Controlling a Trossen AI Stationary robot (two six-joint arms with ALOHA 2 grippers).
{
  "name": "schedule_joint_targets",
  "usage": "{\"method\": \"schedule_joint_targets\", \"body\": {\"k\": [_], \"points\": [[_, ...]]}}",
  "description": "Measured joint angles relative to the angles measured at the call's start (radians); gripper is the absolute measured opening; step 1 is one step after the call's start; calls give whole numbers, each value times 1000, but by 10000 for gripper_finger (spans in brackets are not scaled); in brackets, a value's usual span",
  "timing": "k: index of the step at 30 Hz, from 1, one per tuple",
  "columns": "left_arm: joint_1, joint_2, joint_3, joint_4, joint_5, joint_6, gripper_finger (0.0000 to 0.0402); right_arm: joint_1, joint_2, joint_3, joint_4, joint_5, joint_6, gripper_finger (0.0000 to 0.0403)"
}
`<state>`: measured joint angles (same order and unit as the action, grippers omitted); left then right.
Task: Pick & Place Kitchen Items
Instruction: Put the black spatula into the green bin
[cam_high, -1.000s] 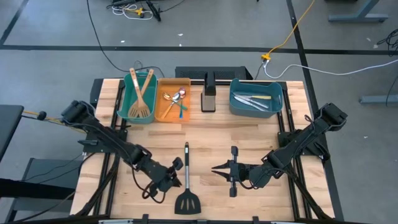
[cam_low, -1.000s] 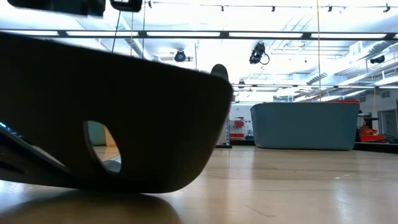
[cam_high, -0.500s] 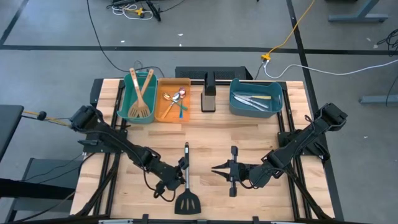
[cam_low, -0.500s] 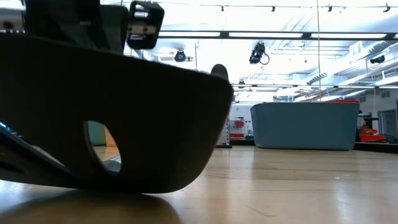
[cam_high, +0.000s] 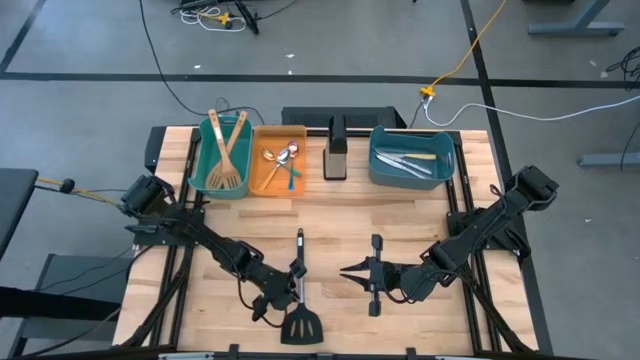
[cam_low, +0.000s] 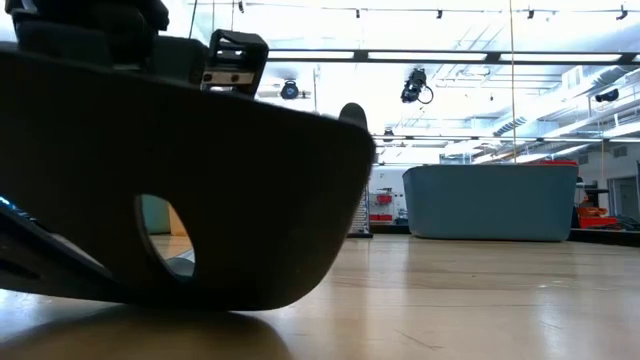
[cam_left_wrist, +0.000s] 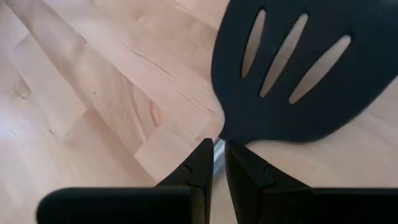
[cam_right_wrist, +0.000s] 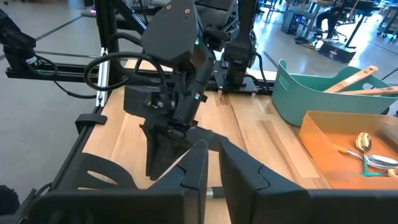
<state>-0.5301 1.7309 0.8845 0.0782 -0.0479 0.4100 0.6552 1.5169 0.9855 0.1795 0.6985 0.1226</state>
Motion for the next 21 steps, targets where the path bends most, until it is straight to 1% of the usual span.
{"method": "schedule_joint_targets", "body": {"k": [5, 15, 21], "points": [[1, 0, 0, 8, 0, -64, 46, 0, 0, 0, 0, 0, 0, 49], [2, 0, 0, 9, 0, -66, 46, 0, 0, 0, 0, 0, 0, 49], [6, 0, 0, 9, 0, -78, 67, 0, 0, 0, 0, -1, 0, 49]]}}
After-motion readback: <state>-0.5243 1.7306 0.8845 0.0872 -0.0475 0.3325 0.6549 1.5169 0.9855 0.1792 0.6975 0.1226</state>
